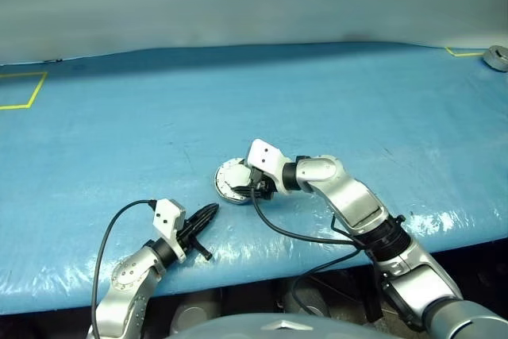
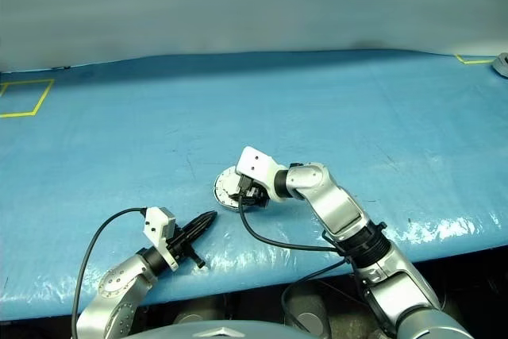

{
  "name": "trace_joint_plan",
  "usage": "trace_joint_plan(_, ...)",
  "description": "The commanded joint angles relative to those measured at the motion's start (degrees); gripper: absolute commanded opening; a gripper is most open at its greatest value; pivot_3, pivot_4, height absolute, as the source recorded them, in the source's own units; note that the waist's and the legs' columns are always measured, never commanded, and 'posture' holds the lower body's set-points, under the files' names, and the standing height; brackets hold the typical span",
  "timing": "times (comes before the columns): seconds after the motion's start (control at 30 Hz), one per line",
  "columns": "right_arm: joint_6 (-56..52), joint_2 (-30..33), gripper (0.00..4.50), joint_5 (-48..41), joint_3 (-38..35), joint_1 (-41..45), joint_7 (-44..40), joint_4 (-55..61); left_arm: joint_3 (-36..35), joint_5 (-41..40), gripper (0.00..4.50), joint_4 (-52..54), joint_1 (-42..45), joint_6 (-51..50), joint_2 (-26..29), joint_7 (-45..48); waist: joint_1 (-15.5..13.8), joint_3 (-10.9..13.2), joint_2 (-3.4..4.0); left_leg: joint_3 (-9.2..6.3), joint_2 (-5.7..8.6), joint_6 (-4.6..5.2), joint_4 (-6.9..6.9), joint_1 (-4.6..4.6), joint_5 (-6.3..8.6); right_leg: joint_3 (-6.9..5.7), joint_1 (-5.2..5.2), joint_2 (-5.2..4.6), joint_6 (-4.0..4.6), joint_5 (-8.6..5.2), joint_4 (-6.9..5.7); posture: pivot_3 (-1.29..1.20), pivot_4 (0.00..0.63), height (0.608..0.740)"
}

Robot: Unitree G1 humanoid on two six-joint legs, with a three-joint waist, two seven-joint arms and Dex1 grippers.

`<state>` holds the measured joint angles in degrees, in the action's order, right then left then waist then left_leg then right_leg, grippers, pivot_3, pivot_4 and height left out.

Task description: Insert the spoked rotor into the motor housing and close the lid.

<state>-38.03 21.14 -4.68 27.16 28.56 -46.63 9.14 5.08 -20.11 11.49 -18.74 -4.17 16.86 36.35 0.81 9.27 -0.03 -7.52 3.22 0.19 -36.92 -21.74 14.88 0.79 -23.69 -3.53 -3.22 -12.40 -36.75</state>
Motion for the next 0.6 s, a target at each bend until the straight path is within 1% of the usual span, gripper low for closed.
trace_joint_plan(0.03, -1.1, -1.68, 3.03, -1.64, -1.73, 0.85, 0.56, 1.11, 0.18, 0.25, 0.0, 0.12, 0.15, 1.05, -0.41, 0.25, 0.0, 0.0, 0.0, 0.0, 0.0, 0.0, 0.0, 0.0, 0.0, 0.0, 0.0, 0.0, 0.0, 0.0, 0.0, 0.0, 0.15, 0.74)
trace_joint_plan(0.17, -3.55, -3.42, 3.03, -3.35, -3.56, 0.34, 1.52, 0.82, 0.26, 0.27, 0.0, -0.01, 0.08, 0.96, -0.44, 0.37, 0.0, 0.0, 0.0, 0.0, 0.0, 0.0, -0.02, 0.0, 0.0, 0.0, 0.0, 0.0, 0.07, 0.05, -0.01, 0.0, 0.15, 0.74)
trace_joint_plan(0.43, -3.16, -2.86, 3.03, -3.14, -2.33, -0.47, 1.78, 1.11, 0.3, 0.34, 0.0, -0.43, 0.31, 1.11, -0.63, 0.82, 0.0, 0.0, 0.0, 0.01, 0.01, 0.0, -0.05, 0.0, 0.0, -0.01, 0.01, 0.01, 0.07, 0.05, -0.04, 0.0, 0.15, 0.74)
trace_joint_plan(0.6, -0.37, -3.06, 3.03, -2.06, -1.53, -1.21, 2.32, -0.35, 0.22, 0.52, 0.0, -0.61, 0.48, 1.31, -0.87, 0.91, 0.06, 0.0, 0.0, 0.01, 0.01, 0.0, -0.06, 0.0, 0.0, 0.0, 0.01, 0.01, 0.07, 0.05, -0.04, 0.0, 0.15, 0.74)
